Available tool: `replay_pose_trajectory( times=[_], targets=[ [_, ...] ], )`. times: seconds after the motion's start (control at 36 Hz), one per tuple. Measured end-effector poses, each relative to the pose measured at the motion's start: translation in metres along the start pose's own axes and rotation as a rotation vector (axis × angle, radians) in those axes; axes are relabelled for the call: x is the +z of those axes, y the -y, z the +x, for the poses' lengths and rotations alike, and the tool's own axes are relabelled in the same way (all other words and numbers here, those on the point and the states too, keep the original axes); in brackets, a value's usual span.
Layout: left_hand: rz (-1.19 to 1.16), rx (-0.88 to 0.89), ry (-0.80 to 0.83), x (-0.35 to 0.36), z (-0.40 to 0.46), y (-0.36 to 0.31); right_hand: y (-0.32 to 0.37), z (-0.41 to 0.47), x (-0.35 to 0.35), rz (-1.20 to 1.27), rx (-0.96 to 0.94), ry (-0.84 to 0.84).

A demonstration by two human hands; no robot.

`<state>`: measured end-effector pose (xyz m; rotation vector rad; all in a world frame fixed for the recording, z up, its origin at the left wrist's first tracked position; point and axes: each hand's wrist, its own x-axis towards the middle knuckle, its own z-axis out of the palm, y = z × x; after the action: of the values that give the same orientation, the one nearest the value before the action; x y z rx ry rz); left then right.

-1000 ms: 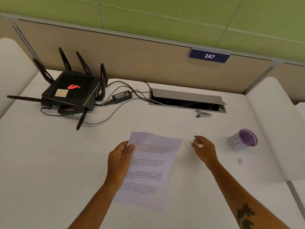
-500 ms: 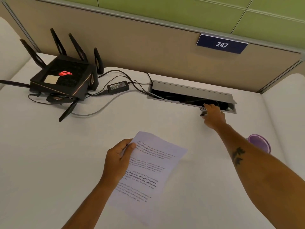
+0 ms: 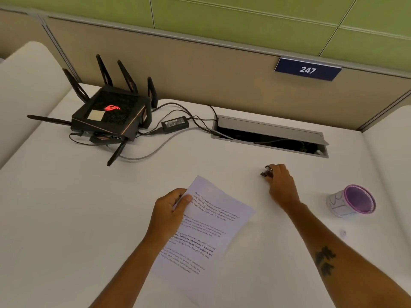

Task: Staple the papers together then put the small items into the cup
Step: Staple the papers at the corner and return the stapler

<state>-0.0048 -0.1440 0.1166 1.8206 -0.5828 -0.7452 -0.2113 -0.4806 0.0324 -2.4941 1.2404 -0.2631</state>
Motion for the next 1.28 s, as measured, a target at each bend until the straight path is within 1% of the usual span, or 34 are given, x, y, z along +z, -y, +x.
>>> replay_pose_trajectory(
  times=[0.06,0.14,0.19,0.28,0.33,0.39,0.44,0.56,0.61,0.72,0.83,0.92,1.03,1.28],
  targets=[
    [0.003,0.008,0.013,-0.006,0.000,-0.001,0.019,-0.017,0.000,0.189,0.038,-0.007],
    [-0.001,0.025,0.046,-0.015,-0.001,-0.002,0.053,-0.041,-0.001,0.408,0.099,0.010],
    [0.012,0.037,0.066,-0.021,-0.002,-0.003,0.073,-0.056,-0.001,0.559,0.188,0.042],
    [0.040,0.063,0.098,-0.031,-0.003,-0.005,0.103,-0.077,-0.008,0.854,0.390,0.192],
    [0.066,0.078,0.121,-0.037,-0.004,-0.004,0.121,-0.087,-0.015,1.010,0.461,0.321],
    [0.100,0.083,0.148,-0.045,-0.004,-0.003,0.137,-0.092,-0.023,1.118,0.464,0.423],
    [0.135,0.090,0.171,-0.052,-0.003,-0.002,0.155,-0.096,-0.037,1.141,0.414,0.492],
    [0.170,0.120,0.212,-0.065,-0.001,-0.001,0.187,-0.097,-0.063,1.004,0.226,0.555],
    [0.207,0.133,0.232,-0.071,0.000,-0.001,0.201,-0.095,-0.075,0.856,0.143,0.576],
    [0.277,0.161,0.260,-0.081,0.004,0.003,0.221,-0.089,-0.093,0.451,-0.055,0.566],
    [0.330,0.182,0.282,-0.088,0.007,0.005,0.237,-0.083,-0.099,0.269,-0.182,0.602],
    [0.358,0.197,0.306,-0.092,0.008,0.004,0.248,-0.080,-0.101,0.119,-0.258,0.588],
    [0.380,0.218,0.331,-0.095,0.009,0.005,0.261,-0.079,-0.102,-0.021,-0.336,0.582],
    [0.441,0.247,0.354,-0.099,0.011,0.004,0.281,-0.075,-0.096,-0.175,-0.426,0.607]
  ],
)
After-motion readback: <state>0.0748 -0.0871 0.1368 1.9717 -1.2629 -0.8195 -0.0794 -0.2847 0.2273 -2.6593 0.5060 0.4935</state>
